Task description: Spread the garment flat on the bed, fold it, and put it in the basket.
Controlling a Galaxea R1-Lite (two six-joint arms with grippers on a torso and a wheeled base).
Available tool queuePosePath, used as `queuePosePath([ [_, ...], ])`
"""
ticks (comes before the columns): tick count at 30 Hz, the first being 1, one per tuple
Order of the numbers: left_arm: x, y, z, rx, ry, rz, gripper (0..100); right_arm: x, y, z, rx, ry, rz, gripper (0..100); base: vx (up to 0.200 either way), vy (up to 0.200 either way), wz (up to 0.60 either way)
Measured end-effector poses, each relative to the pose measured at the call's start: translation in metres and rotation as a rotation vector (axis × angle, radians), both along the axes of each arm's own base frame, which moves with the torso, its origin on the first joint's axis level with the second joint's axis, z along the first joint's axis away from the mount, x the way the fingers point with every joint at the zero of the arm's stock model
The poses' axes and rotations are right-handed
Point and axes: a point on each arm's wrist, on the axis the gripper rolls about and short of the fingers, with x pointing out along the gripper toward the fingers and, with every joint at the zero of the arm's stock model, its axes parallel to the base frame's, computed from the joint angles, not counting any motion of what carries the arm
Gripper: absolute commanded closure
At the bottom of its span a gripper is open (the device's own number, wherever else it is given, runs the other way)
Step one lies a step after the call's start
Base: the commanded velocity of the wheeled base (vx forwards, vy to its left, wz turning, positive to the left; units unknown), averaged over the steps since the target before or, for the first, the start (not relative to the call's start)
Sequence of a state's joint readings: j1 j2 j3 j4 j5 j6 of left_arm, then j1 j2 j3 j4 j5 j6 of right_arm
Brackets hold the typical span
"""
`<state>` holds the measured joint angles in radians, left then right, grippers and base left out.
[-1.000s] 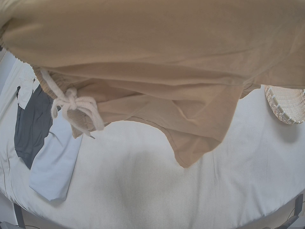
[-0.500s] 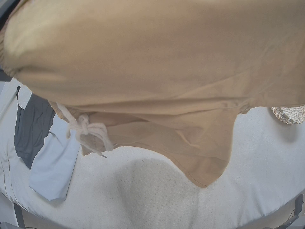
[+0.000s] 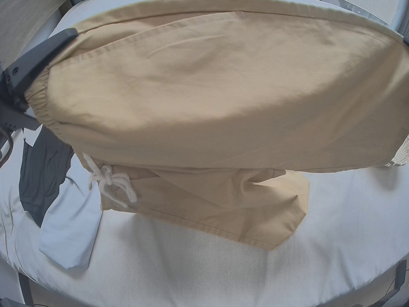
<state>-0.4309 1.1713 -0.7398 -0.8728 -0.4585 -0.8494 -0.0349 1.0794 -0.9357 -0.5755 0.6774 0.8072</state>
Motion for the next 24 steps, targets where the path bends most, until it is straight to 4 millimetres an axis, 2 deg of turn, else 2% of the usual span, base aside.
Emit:
queuePosePath([
  [7, 0.029, -0.003, 0.004, -0.023, -0.052, 0.046, 100, 0.031, -0.001, -0.011, 0.000, 0.026, 0.000, 100, 0.000, 0.000, 0.00],
  [24, 0.098, -0.014, -0.003, -0.002, -0.002, 0.106, 100, 0.115, -0.004, -0.036, 0.004, 0.061, -0.004, 100, 0.000, 0.000, 0.00],
])
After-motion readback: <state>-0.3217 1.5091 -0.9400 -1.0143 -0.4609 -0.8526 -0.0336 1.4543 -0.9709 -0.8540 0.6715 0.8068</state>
